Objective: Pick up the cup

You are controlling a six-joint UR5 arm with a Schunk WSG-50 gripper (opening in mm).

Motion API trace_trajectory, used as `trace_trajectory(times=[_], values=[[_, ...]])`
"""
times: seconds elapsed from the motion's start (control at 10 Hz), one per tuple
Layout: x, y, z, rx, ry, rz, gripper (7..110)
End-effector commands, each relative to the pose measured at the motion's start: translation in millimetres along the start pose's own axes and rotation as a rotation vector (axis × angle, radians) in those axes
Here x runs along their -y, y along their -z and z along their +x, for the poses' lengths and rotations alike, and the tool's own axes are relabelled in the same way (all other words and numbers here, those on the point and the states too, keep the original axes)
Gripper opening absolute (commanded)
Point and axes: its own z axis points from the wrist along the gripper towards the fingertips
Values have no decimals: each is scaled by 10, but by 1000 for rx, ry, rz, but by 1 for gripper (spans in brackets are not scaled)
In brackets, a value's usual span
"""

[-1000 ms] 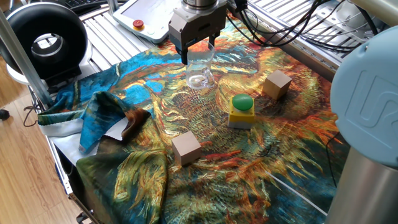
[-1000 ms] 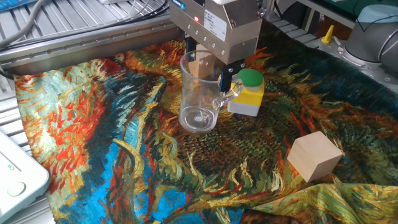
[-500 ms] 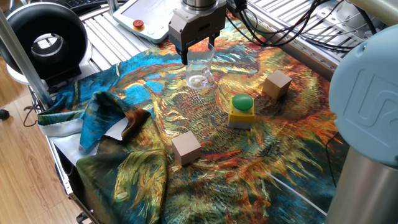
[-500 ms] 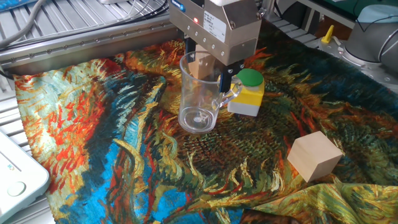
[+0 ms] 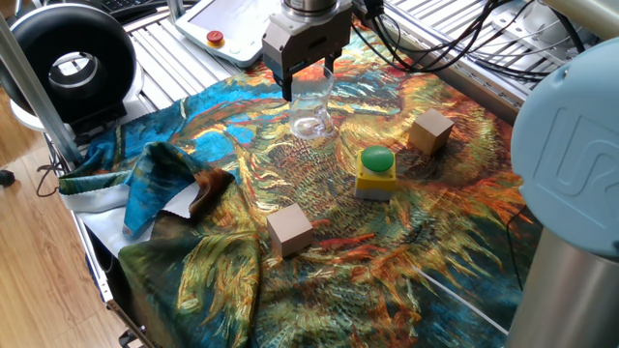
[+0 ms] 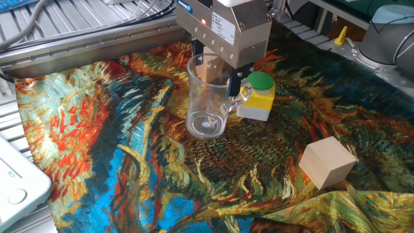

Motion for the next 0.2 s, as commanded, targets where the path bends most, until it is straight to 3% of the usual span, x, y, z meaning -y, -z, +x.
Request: trace_trajectory(times=[0.0, 0.1], values=[[-26, 11, -3, 1, -3, -13, 66], [-33, 11, -3, 1, -2, -16, 66]])
